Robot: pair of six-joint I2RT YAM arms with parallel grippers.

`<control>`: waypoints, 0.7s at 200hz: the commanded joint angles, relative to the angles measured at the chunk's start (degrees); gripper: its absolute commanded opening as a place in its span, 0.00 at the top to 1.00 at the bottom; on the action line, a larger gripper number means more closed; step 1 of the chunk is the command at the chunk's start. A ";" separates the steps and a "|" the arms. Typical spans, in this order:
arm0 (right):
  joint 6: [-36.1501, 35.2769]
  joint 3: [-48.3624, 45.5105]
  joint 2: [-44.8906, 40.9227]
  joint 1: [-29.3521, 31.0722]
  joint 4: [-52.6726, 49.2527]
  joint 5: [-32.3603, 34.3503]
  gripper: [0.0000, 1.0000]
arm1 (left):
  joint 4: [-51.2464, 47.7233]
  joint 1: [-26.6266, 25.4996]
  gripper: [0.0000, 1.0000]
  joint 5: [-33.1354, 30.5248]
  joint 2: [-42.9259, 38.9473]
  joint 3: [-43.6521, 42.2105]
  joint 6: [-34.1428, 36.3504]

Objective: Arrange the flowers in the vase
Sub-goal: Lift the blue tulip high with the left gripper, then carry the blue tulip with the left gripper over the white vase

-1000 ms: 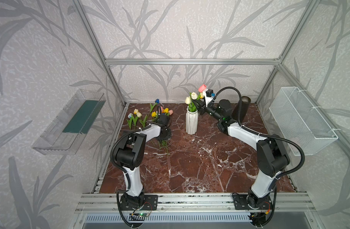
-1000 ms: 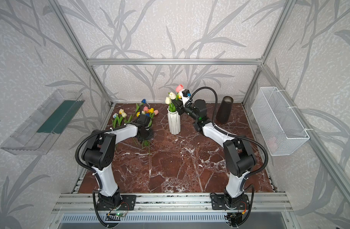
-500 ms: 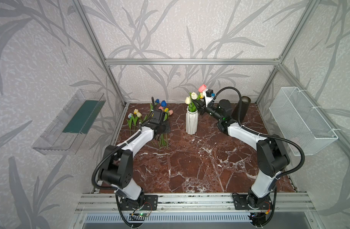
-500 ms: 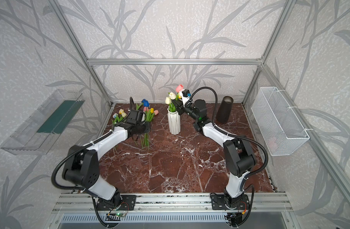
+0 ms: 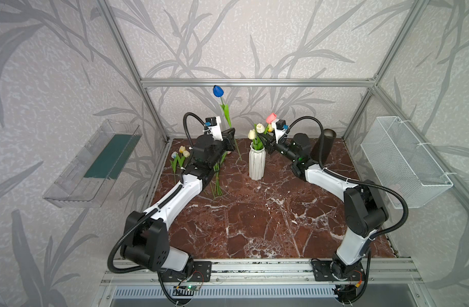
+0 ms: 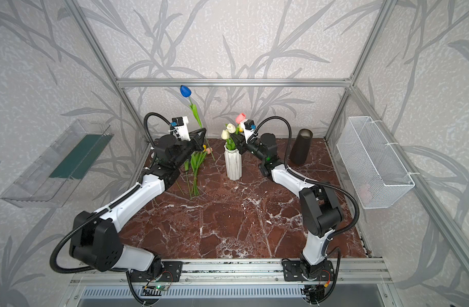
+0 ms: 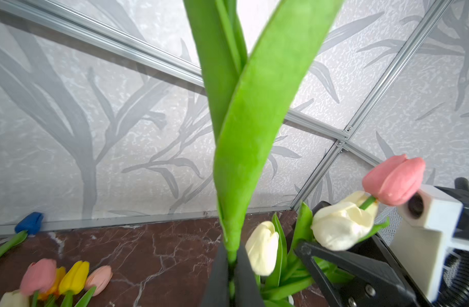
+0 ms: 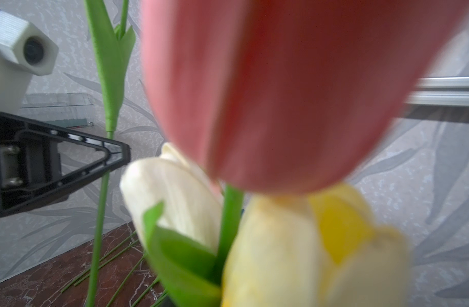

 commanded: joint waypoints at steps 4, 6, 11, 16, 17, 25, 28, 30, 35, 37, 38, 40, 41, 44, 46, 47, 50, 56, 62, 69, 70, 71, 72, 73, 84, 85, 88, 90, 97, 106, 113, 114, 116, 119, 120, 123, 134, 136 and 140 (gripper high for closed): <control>0.59 1.22 -0.68 -0.30 2.87 0.45 0.66 | 9.92 -1.14 1.00 1.73 4.62 5.15 0.23; 0.54 1.21 -0.65 -0.29 2.87 0.51 0.66 | 9.92 -1.22 1.00 1.65 5.08 5.63 0.25; 0.48 1.16 -0.70 -0.29 2.87 0.47 0.66 | 9.76 -1.35 1.00 1.72 6.02 6.61 0.31; 0.43 1.15 -0.67 -0.32 2.87 0.50 0.66 | 9.58 -1.41 1.00 1.80 7.06 7.62 0.04; 0.39 1.19 -0.67 -0.31 2.87 0.56 0.66 | 9.62 -1.44 1.00 1.86 7.16 7.84 -0.03; 0.33 1.10 -0.76 -0.29 2.87 0.61 0.66 | 10.25 -1.46 1.00 2.47 8.14 8.81 -0.57; 0.29 1.08 -0.76 -0.32 2.87 0.54 0.66 | 10.53 -1.50 1.00 2.52 8.40 9.02 -0.69; 0.26 1.06 -0.78 -0.30 2.87 0.66 0.66 | 10.71 -1.58 1.00 2.46 8.55 9.13 -0.66; 0.17 1.00 -0.79 -0.29 2.87 0.74 0.66 | 11.04 -1.78 1.00 2.09 8.83 9.35 -0.62; 0.21 1.00 -0.77 -0.32 2.87 0.74 0.66 | 11.10 -1.91 1.00 1.98 8.90 9.52 -0.56; 0.19 0.98 -0.77 -0.30 2.87 0.72 0.66 | 11.12 -1.95 1.00 1.95 8.96 9.57 -0.50; 0.20 1.00 -0.76 -0.34 2.87 0.73 0.66 | 11.18 -2.04 1.00 1.81 9.00 9.66 -0.40; 0.13 0.93 -0.76 -0.37 2.87 0.67 0.66 | 11.16 -2.10 1.00 1.73 9.05 9.73 -0.38; 0.09 0.96 -0.76 -0.31 2.87 0.63 0.66 | 11.05 -2.15 1.00 1.68 9.23 9.99 -0.32; 0.15 0.90 -0.78 -0.34 2.87 0.66 0.66 | 10.95 -2.23 1.00 1.64 9.29 10.09 -0.28; 0.11 0.89 -0.77 -0.32 2.87 0.64 0.66 | 10.87 -2.24 1.00 1.69 9.28 10.17 -0.28; 0.04 0.90 -0.76 -0.30 2.87 0.62 0.66 | 10.77 -2.33 1.00 1.66 9.38 10.42 -0.27; -0.03 0.90 -0.76 -0.30 2.87 0.66 0.66 | 10.66 -2.50 1.00 1.65 9.48 10.78 -0.14; -0.16 0.88 -0.86 -0.36 2.87 0.68 0.66 | 10.47 -2.68 1.00 1.59 9.62 11.18 0.12; -0.24 0.80 -0.88 -0.30 2.87 0.72 0.66 | 10.29 -2.85 1.00 1.50 9.86 11.59 0.35; -0.24 0.86 -0.86 -0.29 2.87 0.75 0.66 | 10.23 -2.86 1.00 1.49 9.88 11.67 0.35; -0.24 0.86 -0.86 -0.29 2.87 0.75 0.66 | 10.21 -2.86 1.00 1.48 9.89 11.70 0.34; -0.26 0.83 -0.85 -0.29 2.87 0.73 0.66 | 10.15 -2.86 1.00 1.48 9.93 11.72 0.30; -0.31 0.81 -0.90 -0.29 2.87 0.72 0.66 | 10.16 -2.86 1.00 1.48 9.96 11.78 0.28; -0.22 0.88 -0.85 -0.36 2.96 0.88 0.66 | 9.59 -2.91 1.00 1.48 9.99 12.24 0.26; -0.26 0.88 -0.83 -0.35 2.96 0.88 0.66 | 9.53 -2.93 1.00 1.48 9.94 12.30 0.30; -0.25 0.88 -0.78 -0.33 2.96 0.88 0.66 | 9.44 -2.99 1.00 1.48 9.90 12.35 0.55; -0.22 0.84 -0.79 -0.33 2.96 0.88 0.66 | 9.36 -3.03 1.00 1.41 9.94 12.42 0.66; -0.29 0.79 -0.78 -0.42 3.05 0.75 0.66 | 8.94 -3.13 1.00 1.26 9.90 12.52 0.95; -0.34 0.92 -0.73 -0.37 3.05 0.77 0.66 | 8.24 -3.15 1.00 1.28 9.63 12.77 0.79; -0.19 0.93 -0.59 -0.33 3.05 0.78 0.66 | 8.22 -3.29 1.00 1.42 9.48 12.71 0.74; -0.19 0.95 -0.63 -0.36 3.05 0.79 0.66 | 8.23 -3.30 1.00 1.45 9.47 12.71 0.76; -0.25 0.90 -0.60 -0.38 3.05 0.77 0.66 | 8.24 -3.35 1.00 1.36 9.39 12.62 0.82; -0.27 0.88 -0.59 -0.38 3.11 0.76 0.66 | 8.25 -3.45 1.00 1.23 9.35 12.62 0.97; -0.23 0.93 -0.54 -0.38 3.12 0.73 0.66 | 8.20 -3.47 1.00 1.13 9.36 12.62 1.01; -0.14 0.89 -0.57 -0.43 3.18 0.71 0.66 | 8.05 -3.56 1.00 0.98 9.37 12.69 1.16; 0.03 0.80 -0.54 -0.44 3.52 0.72 0.66 | 7.41 -3.66 1.00 0.77 9.55 13.04 1.69; 0.11 0.86 -0.53 -0.40 3.56 0.77 0.66 | 7.33 -3.66 1.00 0.79 9.61 13.06 1.78; 0.15 0.80 -0.53 -0.39 3.70 0.71 0.66 | 7.25 -3.66 1.00 0.81 9.71 13.14 1.98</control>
